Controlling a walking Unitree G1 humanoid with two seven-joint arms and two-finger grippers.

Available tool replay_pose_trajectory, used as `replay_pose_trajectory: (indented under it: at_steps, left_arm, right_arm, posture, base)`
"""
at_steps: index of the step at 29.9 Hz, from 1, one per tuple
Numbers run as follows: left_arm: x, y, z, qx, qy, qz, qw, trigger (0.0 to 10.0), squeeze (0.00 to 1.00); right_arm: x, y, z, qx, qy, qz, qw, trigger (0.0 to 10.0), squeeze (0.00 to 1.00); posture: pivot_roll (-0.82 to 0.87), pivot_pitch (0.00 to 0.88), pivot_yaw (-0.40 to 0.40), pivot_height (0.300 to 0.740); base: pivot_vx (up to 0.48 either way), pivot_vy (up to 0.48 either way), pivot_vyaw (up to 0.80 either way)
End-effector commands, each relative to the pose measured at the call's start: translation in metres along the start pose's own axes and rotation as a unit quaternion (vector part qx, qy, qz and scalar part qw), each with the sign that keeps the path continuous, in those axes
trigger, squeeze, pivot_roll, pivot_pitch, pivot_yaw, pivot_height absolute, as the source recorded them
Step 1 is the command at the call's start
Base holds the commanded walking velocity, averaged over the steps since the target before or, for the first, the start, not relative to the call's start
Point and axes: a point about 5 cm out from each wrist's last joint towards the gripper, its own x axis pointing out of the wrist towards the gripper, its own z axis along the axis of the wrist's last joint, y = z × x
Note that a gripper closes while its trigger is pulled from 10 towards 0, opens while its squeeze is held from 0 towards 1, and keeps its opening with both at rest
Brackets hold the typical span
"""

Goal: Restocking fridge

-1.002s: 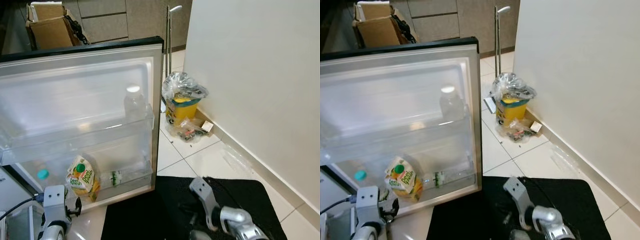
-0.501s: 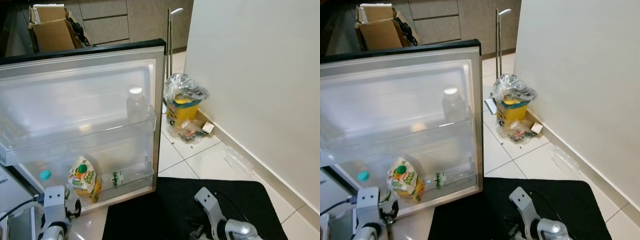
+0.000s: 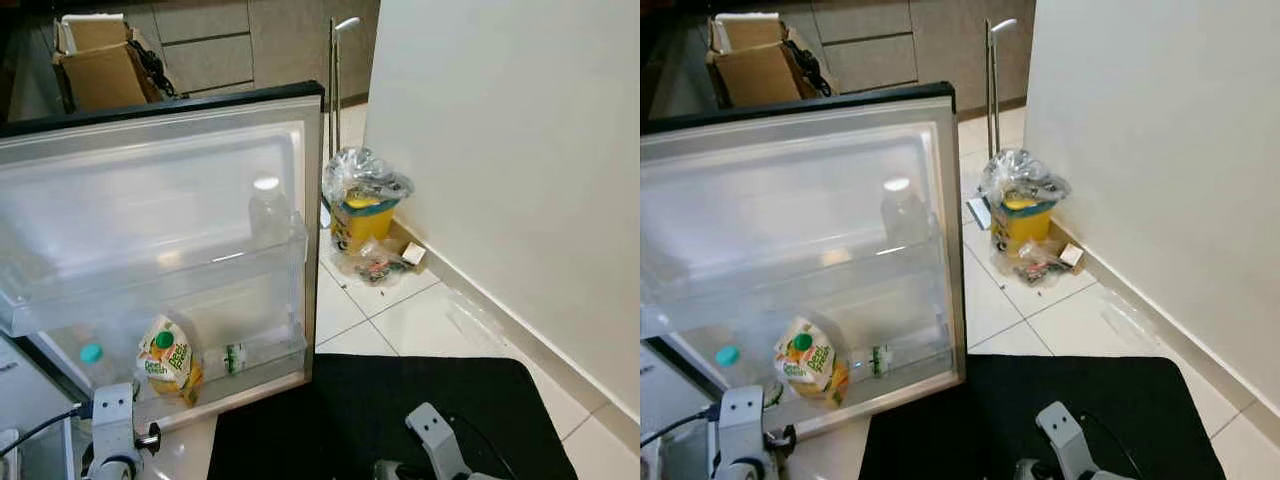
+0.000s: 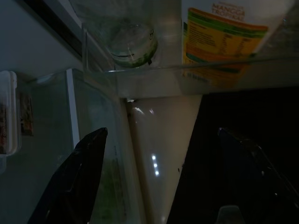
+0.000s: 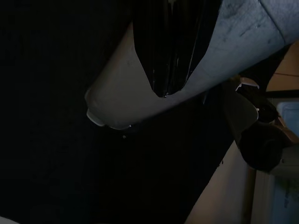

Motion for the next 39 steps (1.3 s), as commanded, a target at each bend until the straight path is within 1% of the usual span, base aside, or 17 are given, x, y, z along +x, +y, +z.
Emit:
replay_pose_trajectory:
  at_steps: [1,6,15,17,20,29,34,39]
  left_arm:
    - [-0.003,-0.004,-0.009,0.006,0.015,-0.006,1.0,10.0,0.0]
    - [-0.004,-0.005,-0.014,0.011,0.027,-0.005,1.0,10.0,0.0]
    - [-0.007,-0.006,-0.022,0.019,0.044,-0.007,0.999,10.0,0.0]
    - [-0.007,-0.006,-0.024,0.01,0.055,-0.005,0.998,10.0,0.0]
    - [-0.007,-0.007,-0.024,0.009,0.056,-0.006,0.998,10.0,0.0]
    - [-0.006,-0.009,-0.023,0.017,0.054,-0.009,0.998,10.0,0.0]
    - [-0.006,-0.009,-0.02,0.019,0.043,-0.009,0.999,10.0,0.0]
    - [-0.007,-0.011,-0.024,0.033,0.051,-0.016,0.998,10.0,0.0]
  right_arm:
    - [-0.002,0.002,-0.009,0.011,0.01,0.004,1.0,10.0,0.0]
    - [-0.002,0.004,-0.013,0.017,0.009,0.006,1.0,10.0,0.0]
    - [-0.002,0.004,-0.013,0.02,0.007,0.006,1.0,10.0,0.0]
    - [-0.002,0.003,-0.013,0.026,0.009,0.001,1.0,10.0,0.0]
    - [-0.002,0.003,-0.012,0.025,0.009,0.0,1.0,10.0,0.0]
    - [-0.002,0.003,-0.011,0.023,0.005,0.003,1.0,10.0,0.0]
    - [-0.001,0.004,-0.011,0.025,0.003,0.005,1.0,10.0,0.0]
    - [-0.002,0.005,-0.011,0.027,-0.003,0.013,1.0,10.0,0.0]
  posture:
    - [-0.07,0.061,0.0,0.625]
    - [-0.07,0.06,-0.002,0.648]
    - [-0.07,0.055,-0.003,0.68]
    - [-0.07,0.055,-0.003,0.68]
    - [-0.07,0.054,-0.004,0.68]
    - [-0.07,0.054,-0.003,0.68]
    - [-0.07,0.054,-0.004,0.68]
    - [-0.07,0.056,-0.003,0.68]
  base:
    - [0.0,0.0,0.0]
    - [0.0,0.0,0.0]
    - [0.0,0.0,0.0]
    - [-0.48,0.0,0.0]
    - [-0.48,0.0,0.0]
    - [-0.48,0.0,0.0]
    - [-0.48,0.0,0.0]
    - [0.0,0.0,0.0]
